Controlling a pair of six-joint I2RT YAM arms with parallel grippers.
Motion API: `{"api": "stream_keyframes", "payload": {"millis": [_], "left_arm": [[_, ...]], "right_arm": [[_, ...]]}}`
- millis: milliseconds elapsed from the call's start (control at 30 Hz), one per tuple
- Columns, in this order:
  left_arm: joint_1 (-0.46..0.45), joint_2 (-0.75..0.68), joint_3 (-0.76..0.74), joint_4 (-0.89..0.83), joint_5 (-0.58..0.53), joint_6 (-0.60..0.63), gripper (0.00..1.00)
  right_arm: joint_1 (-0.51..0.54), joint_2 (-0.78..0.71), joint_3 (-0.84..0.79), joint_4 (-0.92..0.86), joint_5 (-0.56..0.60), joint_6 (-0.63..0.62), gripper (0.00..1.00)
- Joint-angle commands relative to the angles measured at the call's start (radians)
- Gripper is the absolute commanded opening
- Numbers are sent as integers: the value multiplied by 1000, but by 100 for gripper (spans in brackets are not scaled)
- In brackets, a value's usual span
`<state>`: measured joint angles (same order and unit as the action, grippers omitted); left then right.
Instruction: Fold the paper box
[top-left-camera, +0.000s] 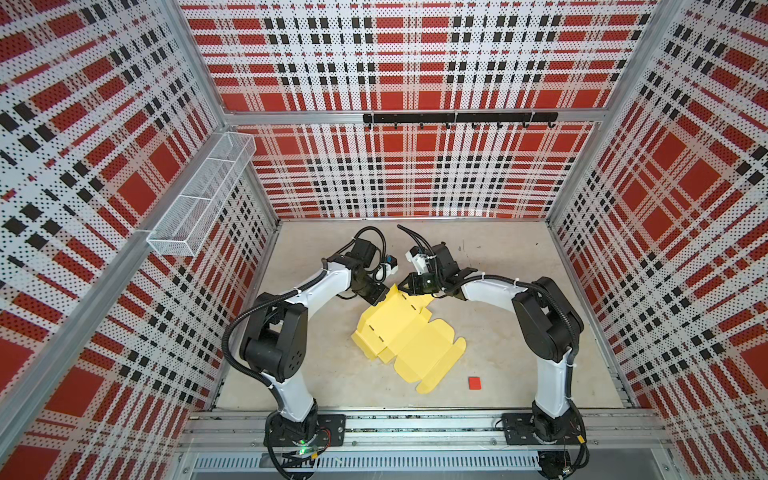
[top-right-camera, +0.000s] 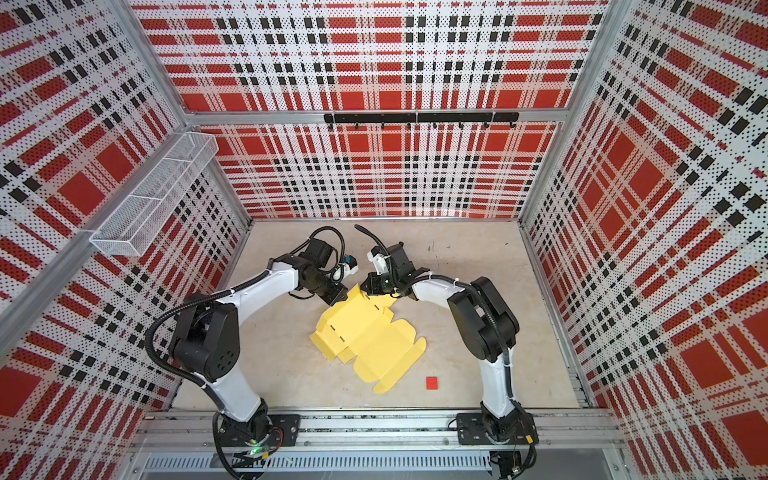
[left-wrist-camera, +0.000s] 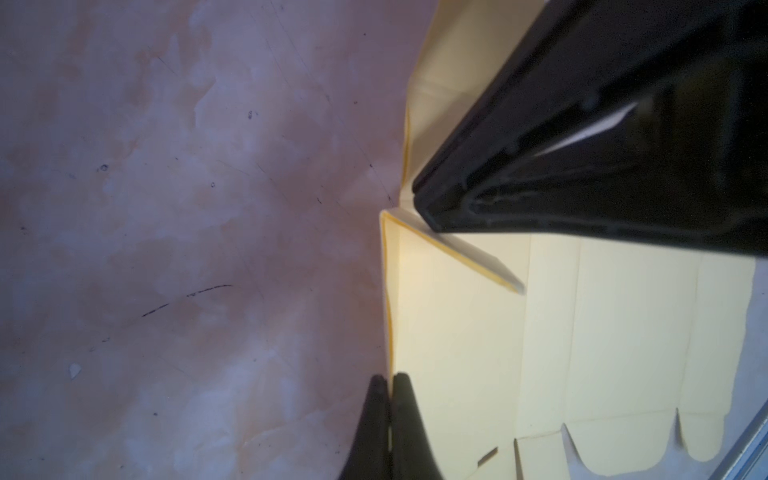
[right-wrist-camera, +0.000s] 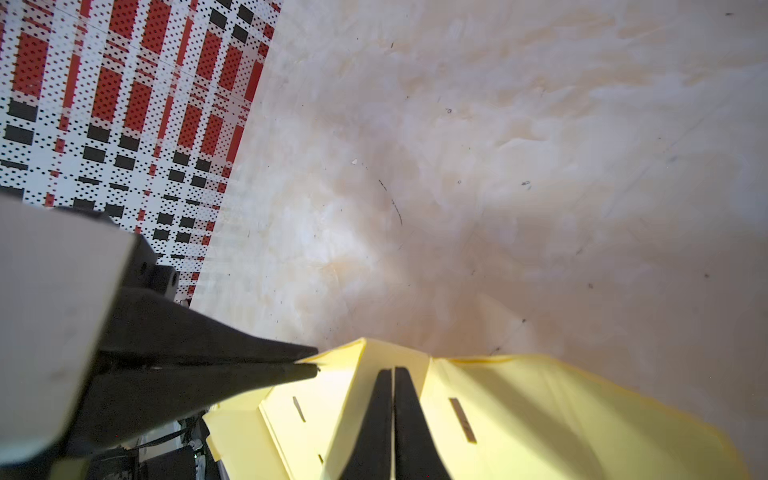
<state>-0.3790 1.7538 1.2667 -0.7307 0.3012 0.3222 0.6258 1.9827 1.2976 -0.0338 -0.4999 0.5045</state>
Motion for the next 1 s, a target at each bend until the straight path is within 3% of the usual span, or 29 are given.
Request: {"api": "stream_keyframes", "payload": {"millis": [0, 367, 633, 800, 967], "left_arm": [[-1, -12, 18, 9, 1, 2, 0], [1, -16, -1, 28, 0, 5, 0], [6, -15, 2, 24, 2, 3, 0], [3, -43, 5, 17, 0, 11, 0], [2, -35, 8, 10, 9, 12, 0]], "right_arm": [[22, -36, -26, 61, -12, 11, 7], [34, -30, -57, 98, -2, 19, 7], [10, -118, -110, 61, 58, -28, 10], [5, -170, -152, 90, 64, -44, 18], [3, -187, -153, 95, 76, -90, 36]]}}
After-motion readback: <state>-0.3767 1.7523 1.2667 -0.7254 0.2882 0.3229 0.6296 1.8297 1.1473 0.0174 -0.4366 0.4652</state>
